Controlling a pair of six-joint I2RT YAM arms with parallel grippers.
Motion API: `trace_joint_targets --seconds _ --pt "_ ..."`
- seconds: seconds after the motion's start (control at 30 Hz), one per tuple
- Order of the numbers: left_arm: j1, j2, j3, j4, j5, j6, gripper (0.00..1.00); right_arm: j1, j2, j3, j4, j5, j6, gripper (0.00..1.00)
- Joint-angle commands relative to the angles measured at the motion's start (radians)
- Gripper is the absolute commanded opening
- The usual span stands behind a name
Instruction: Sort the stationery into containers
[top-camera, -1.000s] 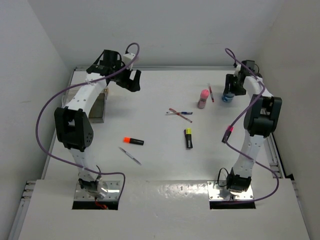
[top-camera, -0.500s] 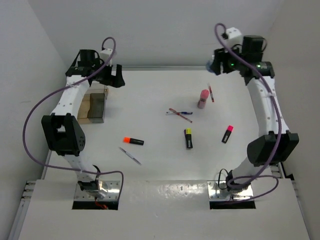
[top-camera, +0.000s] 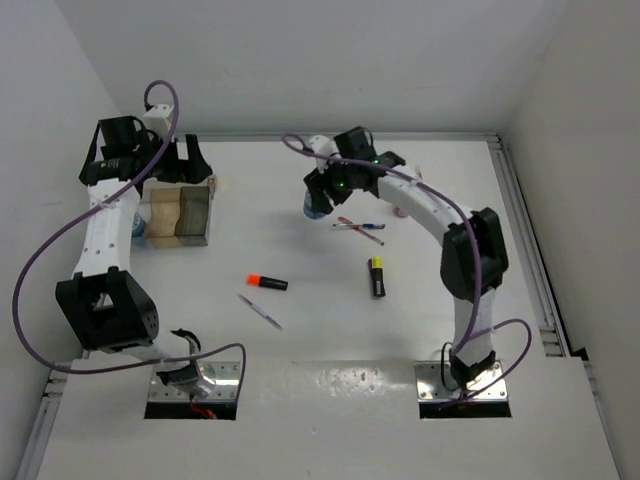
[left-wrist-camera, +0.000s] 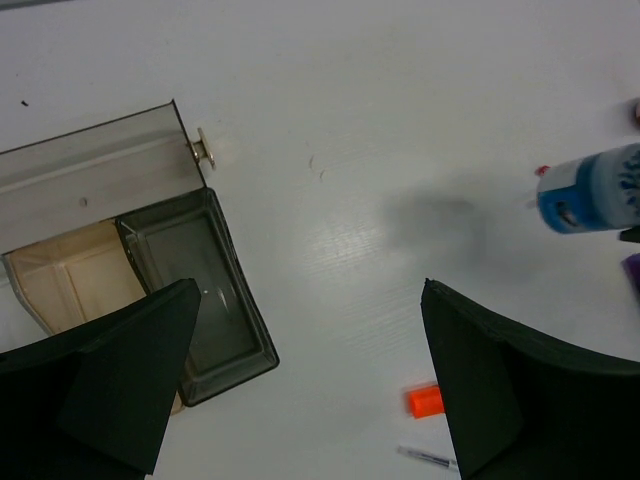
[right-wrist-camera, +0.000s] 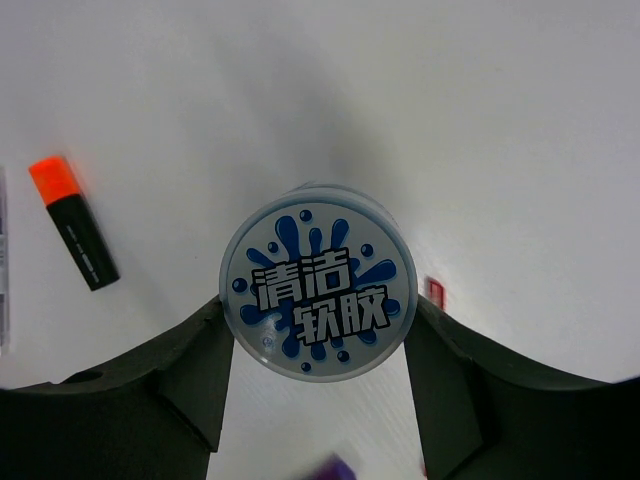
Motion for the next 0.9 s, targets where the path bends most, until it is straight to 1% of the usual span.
trace_joint_targets --seconds 0.0,0.13,0.2,0.27,0.33,0.4,0.43,0.47,0.5,0.53,0.57,0.6,0.77,0.8,0.83,0.87 --pt "0.013 -0.059 -0.027 0.012 0.009 0.007 0.99 0.051 0.049 -0.005 0.148 0.043 0.026 0.05" --pt "0.025 -0.09 -0.075 0.007 -0.008 0.012 0.99 0.092 0.115 -0.037 0.217 0.084 0.042 0.05" --pt "0.028 -0.099 -0.09 0.003 -0.008 0.015 0.99 0.094 0.135 -0.051 0.26 0.086 0.068 0.05" --pt "0.025 -0.102 -0.107 -0.003 -0.011 0.027 0.99 0.1 0.149 -0.056 0.275 0.081 0.076 0.05" --pt "0.025 -0.102 -0.116 -0.009 -0.02 0.04 0.99 0.112 0.167 -0.057 0.279 0.083 0.074 0.08" --pt "0.025 -0.102 -0.127 -0.009 -0.023 0.046 0.99 0.121 0.175 -0.063 0.279 0.086 0.066 0.27" --pt "0.025 -0.102 -0.132 -0.006 -0.02 0.047 0.99 0.131 0.17 -0.074 0.277 0.086 0.065 0.41" --pt "0.025 -0.105 -0.144 -0.003 -0.013 0.047 0.99 0.132 0.166 -0.08 0.28 0.087 0.065 0.58" --pt "0.025 -0.105 -0.148 0.01 0.013 0.044 0.99 0.132 0.156 -0.086 0.28 0.092 0.083 0.73" --pt "0.022 -0.105 -0.153 0.017 0.024 0.037 0.99 0.132 0.135 -0.095 0.277 0.092 0.095 0.92" --pt "0.021 -0.102 -0.156 0.035 0.032 0.031 0.99 0.132 0.123 -0.1 0.274 0.095 0.097 0.98" --pt "0.017 -0.1 -0.158 0.041 0.044 0.024 0.99 0.131 0.103 -0.105 0.271 0.095 0.132 0.99" --pt "-0.033 -0.061 -0.121 0.055 0.052 0.017 0.99 0.108 -0.046 -0.12 0.217 0.043 0.177 0.99" --pt "-0.074 -0.045 -0.1 0.055 0.04 0.029 0.99 0.077 -0.078 -0.135 0.213 0.031 0.2 0.99" --pt "-0.096 -0.041 -0.092 0.052 0.021 0.038 0.99 0.057 -0.151 -0.148 0.21 -0.008 0.254 0.99" --pt "-0.139 -0.028 -0.087 0.056 0.001 0.046 0.99 0.001 -0.188 -0.169 0.208 -0.031 0.284 0.99"
